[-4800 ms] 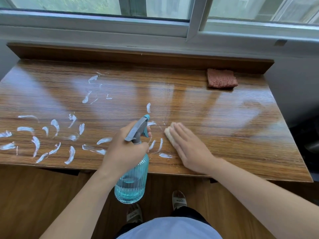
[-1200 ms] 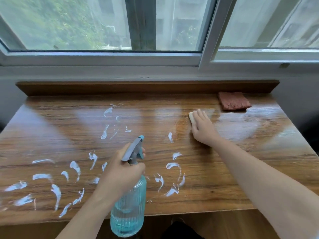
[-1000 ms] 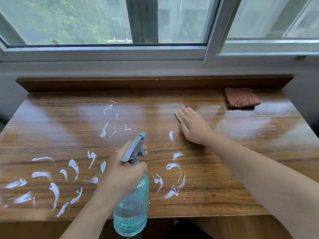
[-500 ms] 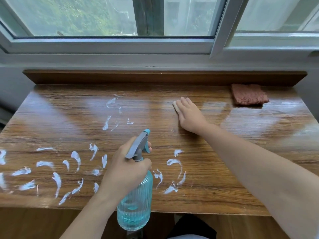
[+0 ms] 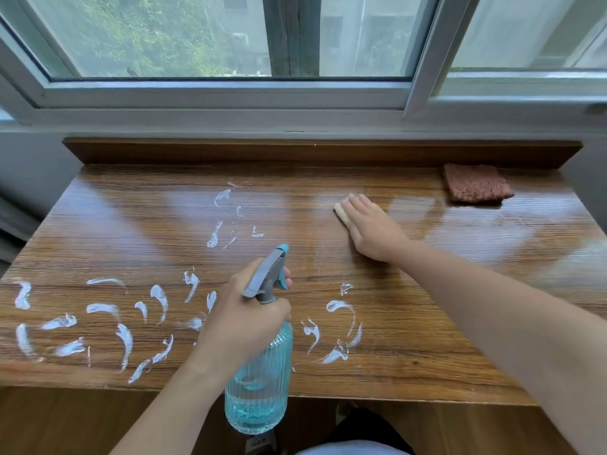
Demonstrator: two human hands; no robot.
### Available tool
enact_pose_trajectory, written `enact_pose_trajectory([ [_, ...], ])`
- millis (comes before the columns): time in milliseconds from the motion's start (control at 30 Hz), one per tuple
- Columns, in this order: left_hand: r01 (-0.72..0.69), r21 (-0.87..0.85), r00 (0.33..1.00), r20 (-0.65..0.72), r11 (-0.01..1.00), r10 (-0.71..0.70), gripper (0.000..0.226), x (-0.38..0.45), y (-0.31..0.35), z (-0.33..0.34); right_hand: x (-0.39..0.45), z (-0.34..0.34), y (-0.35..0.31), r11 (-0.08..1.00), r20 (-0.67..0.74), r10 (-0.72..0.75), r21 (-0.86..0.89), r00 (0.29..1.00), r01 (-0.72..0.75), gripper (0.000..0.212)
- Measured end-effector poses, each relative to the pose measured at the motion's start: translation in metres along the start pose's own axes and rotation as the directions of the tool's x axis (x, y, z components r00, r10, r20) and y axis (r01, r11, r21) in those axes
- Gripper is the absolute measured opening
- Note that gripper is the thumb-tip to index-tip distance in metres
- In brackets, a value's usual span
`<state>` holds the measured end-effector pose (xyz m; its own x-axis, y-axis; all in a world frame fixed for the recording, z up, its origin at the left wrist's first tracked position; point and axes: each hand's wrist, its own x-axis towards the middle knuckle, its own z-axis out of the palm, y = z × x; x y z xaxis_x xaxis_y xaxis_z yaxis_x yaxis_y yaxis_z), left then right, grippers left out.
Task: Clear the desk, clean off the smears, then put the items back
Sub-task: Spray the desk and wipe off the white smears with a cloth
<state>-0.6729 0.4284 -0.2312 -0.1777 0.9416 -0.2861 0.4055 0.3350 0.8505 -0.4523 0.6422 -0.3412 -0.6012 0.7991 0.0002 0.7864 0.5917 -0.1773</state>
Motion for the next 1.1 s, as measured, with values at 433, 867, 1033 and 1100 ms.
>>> enact_pose_trajectory([
  [433, 0.04, 0.03, 0.997, 0.069, 0.999, -0.042, 0.035, 0.0, -0.007, 0.002, -0.057, 0.006, -0.022, 0.955, 0.124, -0.29, -0.03, 0.949, 0.295, 0.055],
  [867, 0.019, 0.05, 0.994, 0.105, 0.999, -0.024, 0.035, 0.003, -0.014, 0.0, -0.154, 0.012, -0.074, 0.943, 0.224, -0.331, 0.114, 0.917, 0.313, 0.057],
  [1033, 0.021, 0.061, 0.991, 0.13, 0.998, -0.029, 0.035, 0.003, -0.013, -0.001, -0.108, 0.001, -0.047, 0.998, 0.089, 0.059, 0.004, 0.994, -0.059, 0.055],
  [1100, 0.018, 0.067, 0.992, 0.125, 0.998, -0.026, 0.036, 0.001, -0.012, -0.002, -0.093, 0.011, -0.051, 0.961, 0.008, 0.273, 0.041, 0.962, -0.273, 0.051],
])
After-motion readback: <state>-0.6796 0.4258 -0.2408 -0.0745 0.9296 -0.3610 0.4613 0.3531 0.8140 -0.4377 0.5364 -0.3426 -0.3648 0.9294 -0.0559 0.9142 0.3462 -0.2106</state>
